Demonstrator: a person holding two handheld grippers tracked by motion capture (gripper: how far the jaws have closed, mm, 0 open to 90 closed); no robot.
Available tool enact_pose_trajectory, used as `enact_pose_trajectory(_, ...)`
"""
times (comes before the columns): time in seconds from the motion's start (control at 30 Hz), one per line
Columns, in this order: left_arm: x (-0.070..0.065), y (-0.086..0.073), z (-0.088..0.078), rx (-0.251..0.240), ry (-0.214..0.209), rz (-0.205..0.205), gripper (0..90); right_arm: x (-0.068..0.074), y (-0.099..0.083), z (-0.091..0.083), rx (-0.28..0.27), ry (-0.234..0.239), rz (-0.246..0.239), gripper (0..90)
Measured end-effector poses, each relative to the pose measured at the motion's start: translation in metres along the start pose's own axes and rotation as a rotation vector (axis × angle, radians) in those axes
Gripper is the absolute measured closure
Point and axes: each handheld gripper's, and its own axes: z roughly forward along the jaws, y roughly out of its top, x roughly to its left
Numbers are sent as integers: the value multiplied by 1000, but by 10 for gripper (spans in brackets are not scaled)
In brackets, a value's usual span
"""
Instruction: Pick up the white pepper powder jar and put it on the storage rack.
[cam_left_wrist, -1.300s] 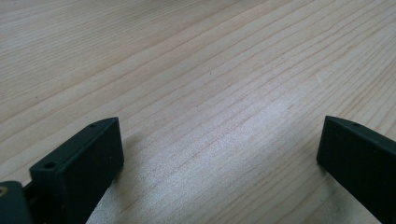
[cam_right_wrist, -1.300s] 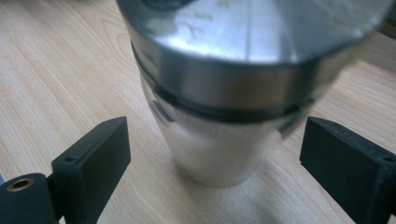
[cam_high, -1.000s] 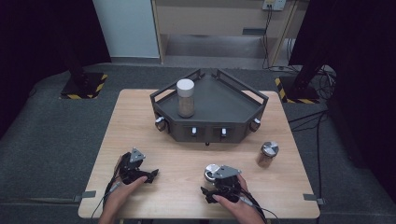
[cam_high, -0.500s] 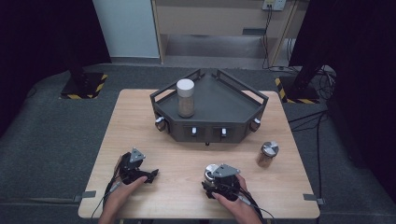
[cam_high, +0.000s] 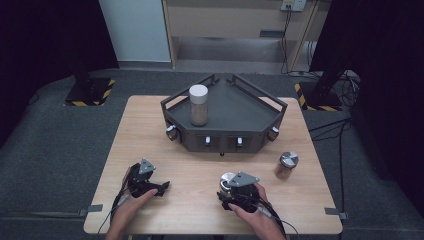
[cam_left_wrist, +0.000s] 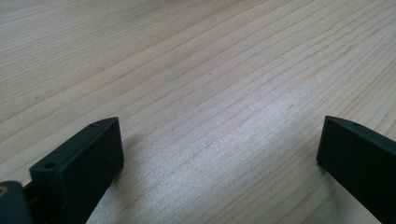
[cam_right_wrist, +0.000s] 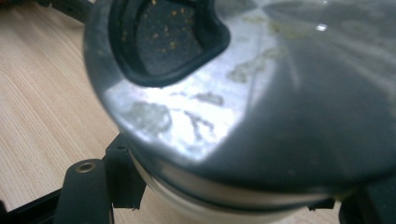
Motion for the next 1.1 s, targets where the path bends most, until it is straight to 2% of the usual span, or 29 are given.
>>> enact_pose_trajectory(0.43, 0, 0, 0, 0, 0, 1, 0, -5, 22, -11, -3, -5, -12, 312)
enact_pose_trajectory(0.63, 0, 0, 0, 0, 0, 0, 0, -9, 31, -16, -11, -5, 1, 312)
enact_pose_trajectory(1.1, 0, 0, 0, 1, 0, 1, 0, -16, 57, -30, -19, -36, -10, 313)
